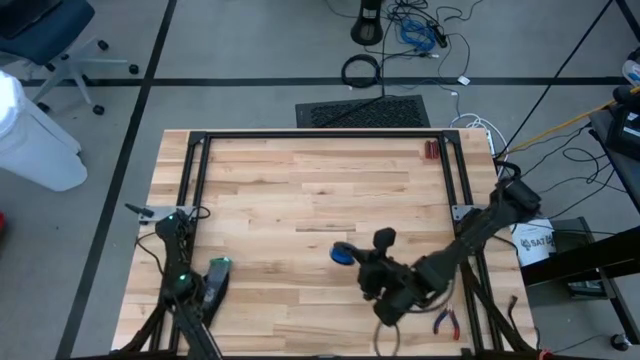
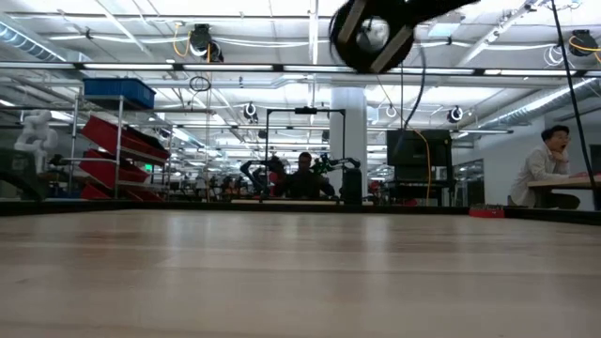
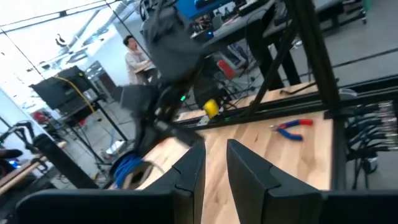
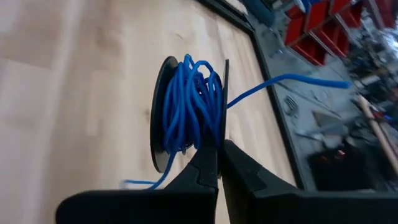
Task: Coil cords
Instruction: Put the coiled blue wire from the spool onto the table, then return to Home Position
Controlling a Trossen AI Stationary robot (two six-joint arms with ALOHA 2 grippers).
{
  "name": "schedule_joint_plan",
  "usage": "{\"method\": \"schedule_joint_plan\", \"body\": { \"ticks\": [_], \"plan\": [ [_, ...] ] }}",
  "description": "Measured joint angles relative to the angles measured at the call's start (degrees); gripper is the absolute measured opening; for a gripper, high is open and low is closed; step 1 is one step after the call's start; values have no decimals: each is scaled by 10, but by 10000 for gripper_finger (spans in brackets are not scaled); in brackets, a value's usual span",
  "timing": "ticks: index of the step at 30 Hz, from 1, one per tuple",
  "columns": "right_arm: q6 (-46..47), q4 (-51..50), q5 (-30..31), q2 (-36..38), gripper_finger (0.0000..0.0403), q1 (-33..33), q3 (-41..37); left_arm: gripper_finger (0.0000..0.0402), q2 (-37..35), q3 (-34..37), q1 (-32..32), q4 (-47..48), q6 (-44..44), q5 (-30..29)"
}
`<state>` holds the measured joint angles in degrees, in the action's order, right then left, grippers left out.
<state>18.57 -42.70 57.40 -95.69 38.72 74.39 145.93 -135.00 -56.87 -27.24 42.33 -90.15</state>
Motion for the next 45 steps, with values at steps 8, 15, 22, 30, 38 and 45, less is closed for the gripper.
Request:
{"method": "schedule_joint_plan", "body": {
  "ticks": [8,15,22,30,38,45],
  "plan": [
    [-12,0,12,-62,0,-76,0,73,0,0,-22,-24,-13,0],
    [-17,19,8,-128,0,-112,0,73,0,0,-28,-23,-30,0],
    [-18,47,19,-211,0,-137,0,73,0,0,-28,-23,-30,1],
    [-47,86,33,-261,0,-139,0,73,0,0,-28,-23,-30,1],
    [-63,105,22,-259,37,-132,0,73,0,0,-26,-22,-30,1],
    [-66,95,23,-253,98,-113,-1,73,0,0,-27,-23,-30,1]
  ]
}}
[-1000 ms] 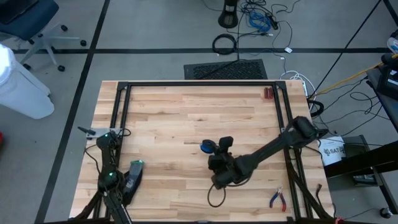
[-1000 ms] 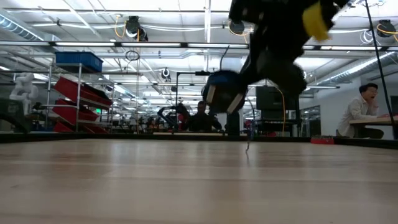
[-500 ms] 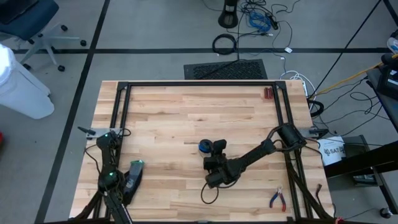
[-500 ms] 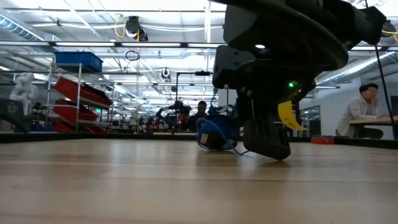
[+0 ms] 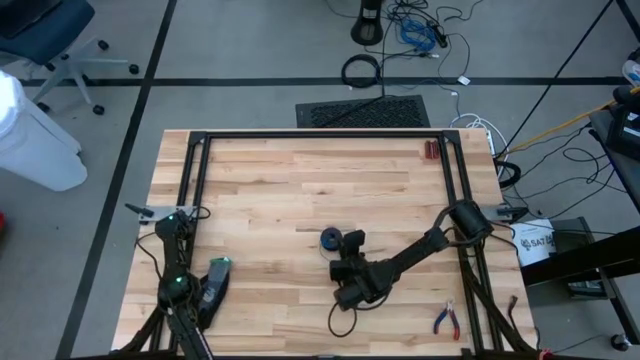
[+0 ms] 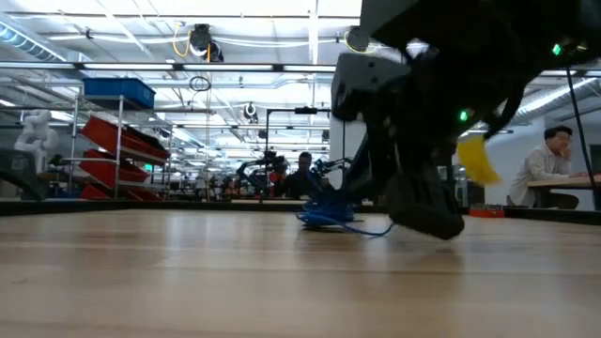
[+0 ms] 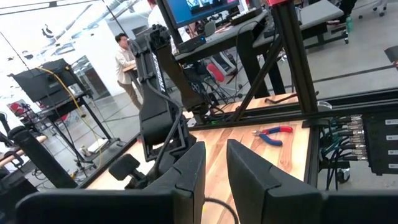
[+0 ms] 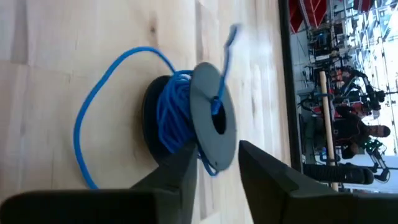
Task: Coil cords
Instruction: Return to Home Position
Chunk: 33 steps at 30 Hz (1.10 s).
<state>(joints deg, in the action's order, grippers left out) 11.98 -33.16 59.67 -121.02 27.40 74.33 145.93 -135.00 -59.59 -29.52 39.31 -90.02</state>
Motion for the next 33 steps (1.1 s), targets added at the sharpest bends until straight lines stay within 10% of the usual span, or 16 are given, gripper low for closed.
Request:
{"method": "schedule_joint_plan", "body": {
  "ticks": [15,33],
  "plan": [
    [172,-155,-109,150,149,53,0,73,0,0,8,-19,-30,1],
    [367,-179,-190,312,55,276,0,73,-4,0,36,-355,136,0]
  ]
}}
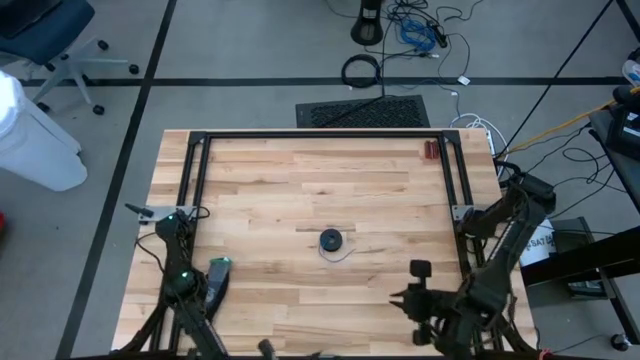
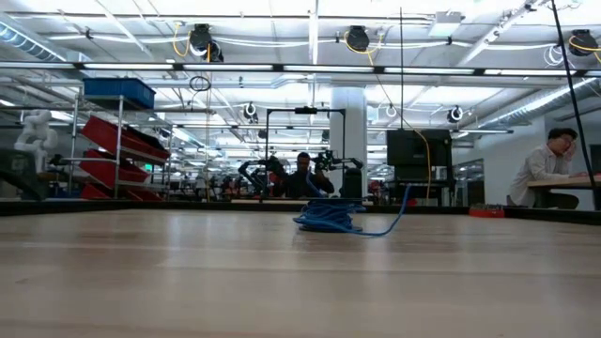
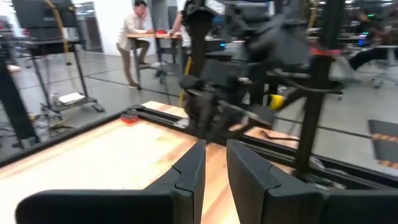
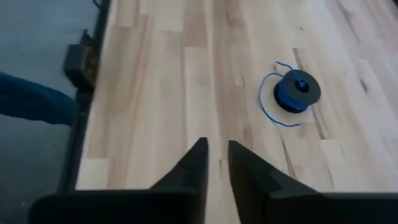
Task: Coil cords
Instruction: Return to Home Position
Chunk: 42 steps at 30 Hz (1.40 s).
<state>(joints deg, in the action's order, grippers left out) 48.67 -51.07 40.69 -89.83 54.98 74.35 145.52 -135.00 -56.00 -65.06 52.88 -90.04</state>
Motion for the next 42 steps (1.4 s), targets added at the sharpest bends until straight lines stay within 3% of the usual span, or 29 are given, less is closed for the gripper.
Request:
{"method": "schedule_joint_plan", "body": {
  "ticks": [4,13,16,20,23,26,31,37,40,42],
  "plan": [
    [0,-8,15,4,8,29,0,73,-1,0,34,1,15,2],
    [-1,-20,27,16,2,52,0,73,-1,0,135,122,103,92],
    [-16,-20,28,38,1,51,0,73,-1,0,174,219,108,132],
    [-30,-21,31,79,1,49,0,73,-1,0,223,411,99,131],
    [-44,-25,33,104,1,49,0,73,-1,1,249,546,-33,83],
    [-62,-31,33,124,1,49,0,73,1,2,265,612,-149,99],
    [-52,-88,55,155,0,53,0,67,-16,2,268,625,-247,225],
    [-7,-117,69,205,0,70,-43,30,-74,0,266,765,-411,423],
    [14,-79,82,242,0,82,-103,7,-92,0,266,836,-440,476],
    [12,-32,85,267,0,87,-150,5,-102,0,268,866,-450,479]
  ]
}}
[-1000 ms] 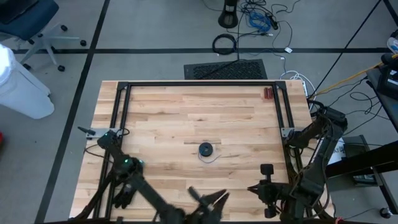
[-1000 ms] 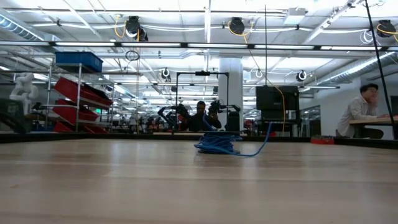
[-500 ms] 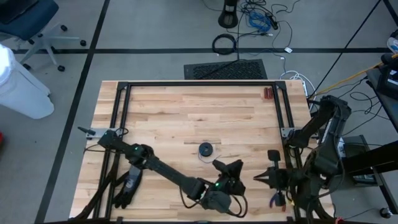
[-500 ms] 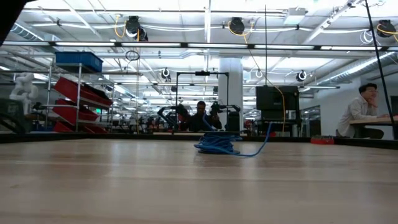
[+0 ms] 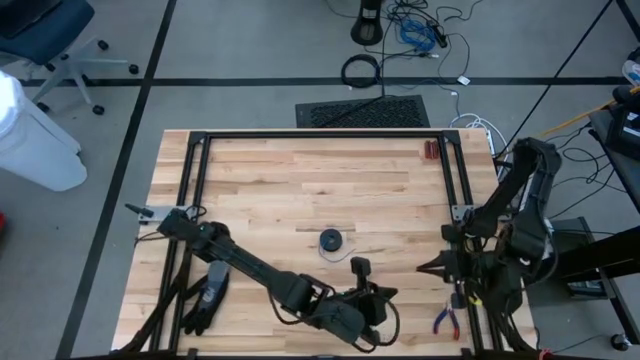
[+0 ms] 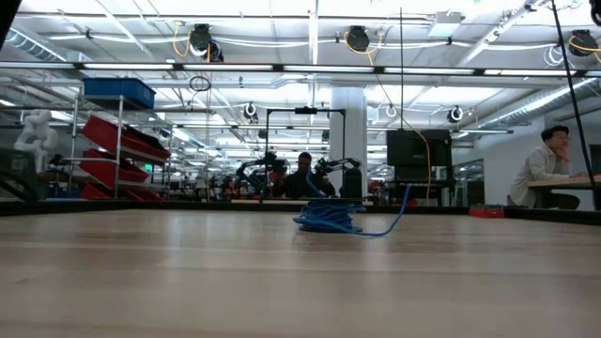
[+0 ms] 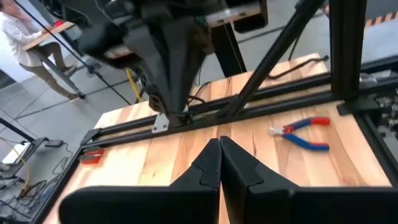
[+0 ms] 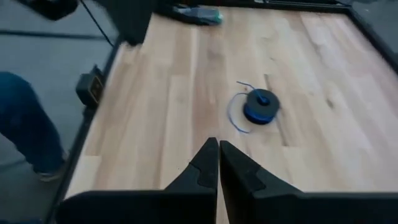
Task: Coil cords
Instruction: Return to Home Position
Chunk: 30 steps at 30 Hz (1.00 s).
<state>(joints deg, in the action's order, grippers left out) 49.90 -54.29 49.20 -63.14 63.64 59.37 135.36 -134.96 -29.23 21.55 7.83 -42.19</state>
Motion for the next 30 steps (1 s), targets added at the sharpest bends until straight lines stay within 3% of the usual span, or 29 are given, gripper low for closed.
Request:
{"method": "schedule_joint_plan", "body": {
  "ticks": [3,9,18,25,30],
  "plan": [
    [-34,95,3,33,0,0,-64,5,-7,0,12,7,-1,15],
    [-72,232,4,62,0,0,-147,3,-7,16,72,-6,-44,147],
    [-63,245,8,60,0,0,-168,2,-22,22,114,9,-16,153],
    [-65,246,19,62,0,0,-168,2,-84,22,143,87,-24,202],
    [-78,263,20,62,0,0,-169,2,-141,23,132,191,-11,202]
  ]
}}
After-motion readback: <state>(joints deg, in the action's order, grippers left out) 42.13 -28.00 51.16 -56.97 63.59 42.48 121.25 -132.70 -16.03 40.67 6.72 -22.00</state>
